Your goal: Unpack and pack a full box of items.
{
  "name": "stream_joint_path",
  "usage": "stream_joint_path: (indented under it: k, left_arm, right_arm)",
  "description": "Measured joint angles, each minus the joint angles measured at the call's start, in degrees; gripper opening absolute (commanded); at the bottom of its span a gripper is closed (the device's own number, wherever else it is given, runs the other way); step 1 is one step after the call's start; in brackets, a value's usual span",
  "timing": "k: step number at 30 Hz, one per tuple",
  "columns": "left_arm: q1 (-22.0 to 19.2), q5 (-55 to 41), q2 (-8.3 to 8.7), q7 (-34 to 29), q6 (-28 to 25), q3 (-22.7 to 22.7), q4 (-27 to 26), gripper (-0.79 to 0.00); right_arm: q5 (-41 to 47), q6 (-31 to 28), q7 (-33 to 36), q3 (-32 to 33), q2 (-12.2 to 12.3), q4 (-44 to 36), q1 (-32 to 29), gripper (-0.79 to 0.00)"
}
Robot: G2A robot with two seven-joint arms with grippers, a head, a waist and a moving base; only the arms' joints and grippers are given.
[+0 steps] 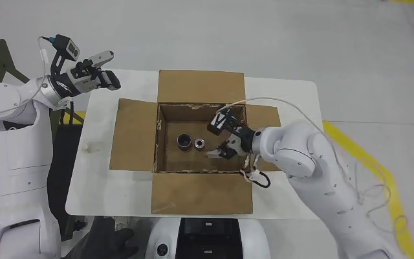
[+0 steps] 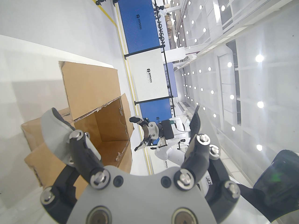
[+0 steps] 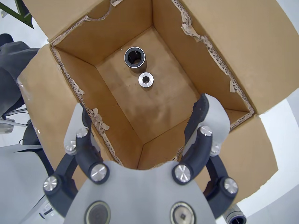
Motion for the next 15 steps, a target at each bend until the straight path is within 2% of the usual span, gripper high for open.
stream_joint_path:
  k: [8, 15]
  left_arm:
    - [0.00, 0.00, 0.00, 0.00, 0.00, 0.00, 0.00, 0.000]
    - [0.00, 0.00, 0.00, 0.00, 0.00, 0.00, 0.00, 0.000]
  right_arm:
    - [1.00, -1.99, -0.77, -5.69, -1.17, 7.48, 5.44, 0.000]
    - [-0.18, -2.70, -1.18, -10.38, -2.29, 10.88, 9.30, 0.000]
